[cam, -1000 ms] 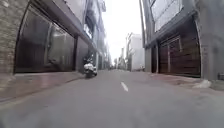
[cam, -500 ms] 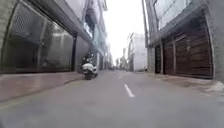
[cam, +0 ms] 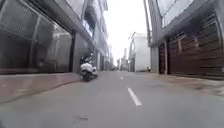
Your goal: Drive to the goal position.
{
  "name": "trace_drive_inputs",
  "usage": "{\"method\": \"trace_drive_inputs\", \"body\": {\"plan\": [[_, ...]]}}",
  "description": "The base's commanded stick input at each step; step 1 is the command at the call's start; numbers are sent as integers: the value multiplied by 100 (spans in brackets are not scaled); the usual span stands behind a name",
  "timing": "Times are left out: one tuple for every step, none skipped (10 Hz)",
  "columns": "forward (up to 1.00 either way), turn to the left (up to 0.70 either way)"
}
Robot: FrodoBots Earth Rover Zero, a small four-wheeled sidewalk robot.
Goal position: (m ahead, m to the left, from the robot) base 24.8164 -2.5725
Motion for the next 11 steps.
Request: {"method": "trace_drive_inputs", "body": {"plan": [[100,0],[100,0],[100,0],[100,0],[100,-4],[100,-40],[100,-40],[100,-40],[100,-40],[100,0],[100,0]]}}
